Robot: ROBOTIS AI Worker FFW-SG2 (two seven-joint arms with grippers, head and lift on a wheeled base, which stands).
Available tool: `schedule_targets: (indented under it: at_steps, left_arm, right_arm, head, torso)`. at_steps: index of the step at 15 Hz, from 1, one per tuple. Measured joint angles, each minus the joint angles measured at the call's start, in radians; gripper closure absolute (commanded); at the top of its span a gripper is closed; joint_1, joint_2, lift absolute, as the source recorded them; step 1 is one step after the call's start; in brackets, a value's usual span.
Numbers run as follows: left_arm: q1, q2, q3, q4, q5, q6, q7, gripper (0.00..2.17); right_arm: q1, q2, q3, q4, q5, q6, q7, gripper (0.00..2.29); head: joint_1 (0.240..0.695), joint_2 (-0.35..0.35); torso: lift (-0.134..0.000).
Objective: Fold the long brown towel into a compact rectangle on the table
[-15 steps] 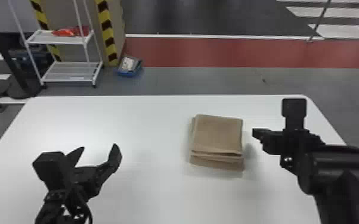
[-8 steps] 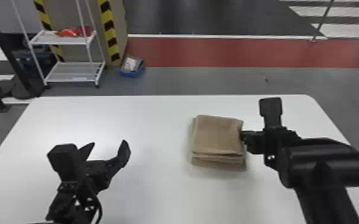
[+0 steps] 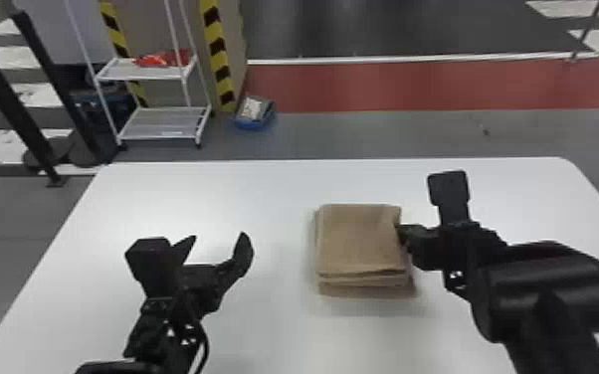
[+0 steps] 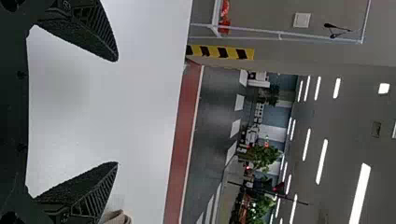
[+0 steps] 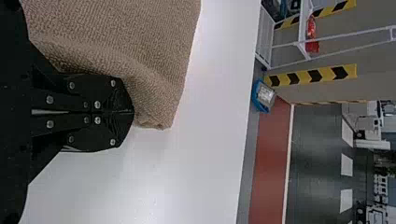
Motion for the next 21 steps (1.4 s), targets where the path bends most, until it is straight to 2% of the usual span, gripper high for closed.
schedule_targets:
  at_steps: [3,6,8,10,12,17,21]
  left_arm:
    - [0.001,0.000,0.022,-0.003,0.006,-0.004,-0.004,0.09]
    - [0.004,0.000,0.068,-0.008,0.032,-0.002,-0.014,0.09]
    - [0.001,0.000,0.081,-0.008,0.040,-0.001,-0.018,0.09]
    - [-0.001,0.000,0.077,-0.004,0.041,-0.001,-0.019,0.09]
    - [-0.002,0.000,0.072,-0.003,0.040,-0.001,-0.019,0.09]
    - [-0.006,0.000,0.074,0.008,0.040,-0.002,-0.021,0.09]
    - [-0.010,0.000,0.072,0.019,0.040,-0.004,-0.024,0.09]
  right_arm:
    - [0.012,0.000,0.014,-0.015,0.006,-0.007,-0.010,1.90]
    - [0.068,0.000,-0.022,-0.125,0.016,-0.012,-0.031,1.90]
    - [0.117,0.000,-0.040,-0.216,0.001,-0.059,-0.015,1.90]
    - [0.138,0.000,-0.028,-0.251,-0.011,-0.122,0.016,1.90]
    - [0.119,0.000,0.000,-0.209,-0.009,-0.144,0.022,1.90]
    - [0.043,0.000,0.022,0.008,0.015,-0.179,0.022,1.90]
    - [0.032,0.000,0.017,0.050,0.016,-0.223,0.037,1.90]
  head:
    - [0.695,0.109]
    - [0.695,0.113]
    - [0.695,0.116]
    - [0.695,0.133]
    - [0.695,0.146]
    - [0.695,0.151]
    - [0.695,0.148]
  torso:
    - [-0.115]
    - [-0.115]
    - [-0.115]
    - [-0.115]
    - [-0.115]
    - [-0.115]
    - [-0.115]
